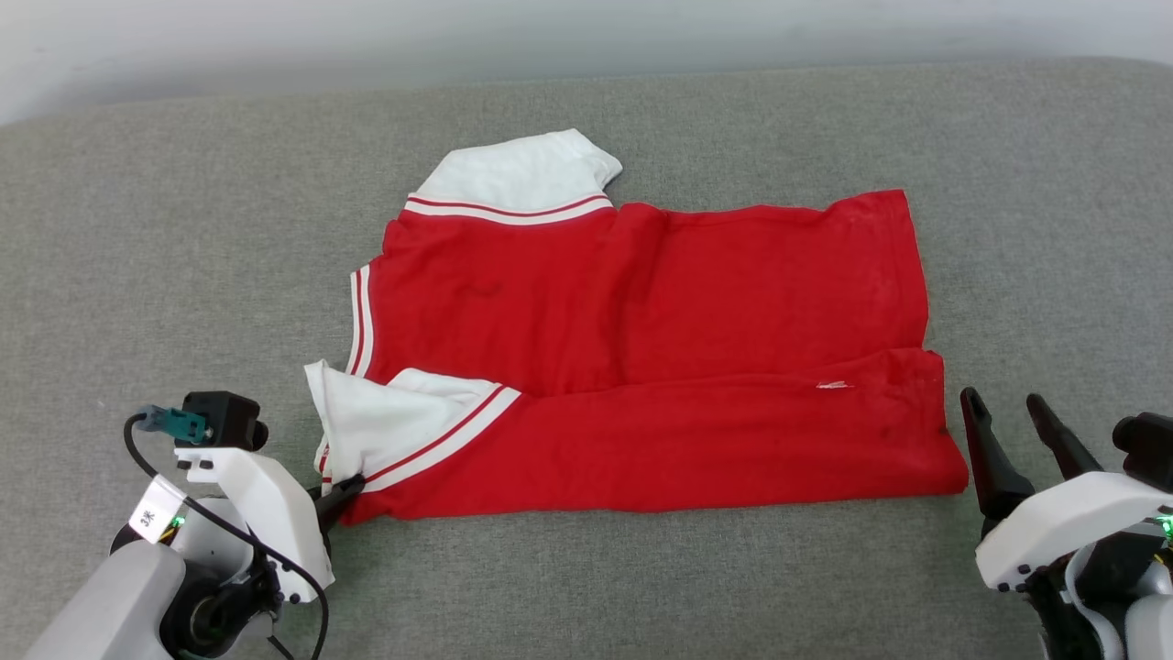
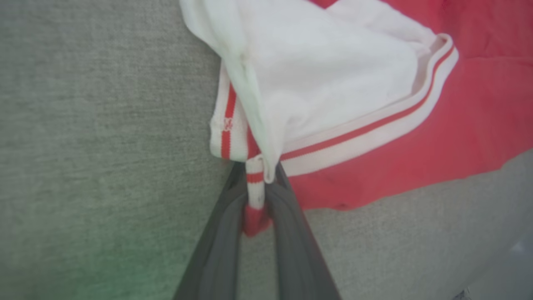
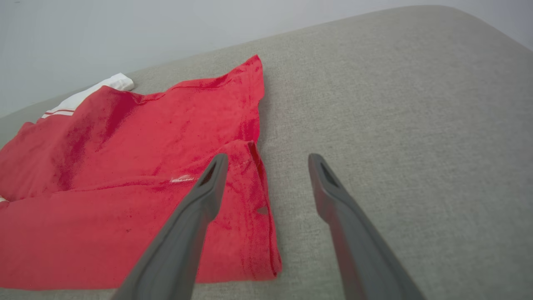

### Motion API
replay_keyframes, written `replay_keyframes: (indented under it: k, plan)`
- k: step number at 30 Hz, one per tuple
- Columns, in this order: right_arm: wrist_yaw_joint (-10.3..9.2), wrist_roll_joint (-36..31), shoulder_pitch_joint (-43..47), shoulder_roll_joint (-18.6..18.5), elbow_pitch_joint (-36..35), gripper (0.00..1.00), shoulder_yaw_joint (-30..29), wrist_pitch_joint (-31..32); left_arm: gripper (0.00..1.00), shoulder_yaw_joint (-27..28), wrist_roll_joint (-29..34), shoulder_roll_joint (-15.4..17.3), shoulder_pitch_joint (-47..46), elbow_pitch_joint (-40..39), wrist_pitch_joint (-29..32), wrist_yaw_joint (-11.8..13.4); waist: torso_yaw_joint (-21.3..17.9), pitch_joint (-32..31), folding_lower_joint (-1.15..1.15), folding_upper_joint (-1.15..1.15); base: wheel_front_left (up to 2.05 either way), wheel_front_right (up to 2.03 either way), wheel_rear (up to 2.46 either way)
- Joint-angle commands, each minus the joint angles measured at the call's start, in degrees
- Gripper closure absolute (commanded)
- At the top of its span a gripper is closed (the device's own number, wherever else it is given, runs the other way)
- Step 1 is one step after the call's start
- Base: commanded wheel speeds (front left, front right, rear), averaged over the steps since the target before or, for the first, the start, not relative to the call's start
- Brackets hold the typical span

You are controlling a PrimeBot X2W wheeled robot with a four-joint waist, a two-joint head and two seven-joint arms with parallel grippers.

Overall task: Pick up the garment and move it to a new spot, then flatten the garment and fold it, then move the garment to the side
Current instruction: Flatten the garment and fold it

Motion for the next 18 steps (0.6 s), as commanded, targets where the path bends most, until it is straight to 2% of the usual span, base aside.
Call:
replay_keyframes:
  k: [1,7,10,14,18]
  plan:
    - [-0.03,1.0,0.0,-0.5,0.0,0.0,-0.5,1.9,1.0,-1.2,0.6,-1.0,1.5,0.4,-0.1,-0.2,0.3,-0.5,-0.01,0.0,0.0,0.0,0.0]
    - [-0.03,3.8,0.8,-3.4,-1.5,0.0,-2.5,20.2,1.0,0.5,1.7,1.3,1.4,-4.2,-2.3,0.9,1.1,-1.6,-0.01,0.0,0.0,0.0,0.0]
    - [-0.03,4.5,0.3,-4.3,-3.5,0.0,-2.8,27.3,1.0,1.0,2.0,2.2,1.5,-7.0,-2.7,1.7,1.5,-1.4,-0.01,0.0,0.0,0.0,0.0]
    - [-0.03,4.1,-1.5,-5.1,-4.9,0.0,-1.0,32.0,1.0,1.4,2.3,3.0,1.7,-10.4,-2.4,2.7,2.2,-0.3,-0.01,0.0,0.0,0.0,0.0]
    - [-0.03,4.2,-3.9,-5.0,-2.6,0.0,0.7,34.0,1.0,1.7,2.3,3.4,1.4,-12.8,-2.3,3.4,2.6,1.4,-0.01,0.0,0.0,0.0,0.0]
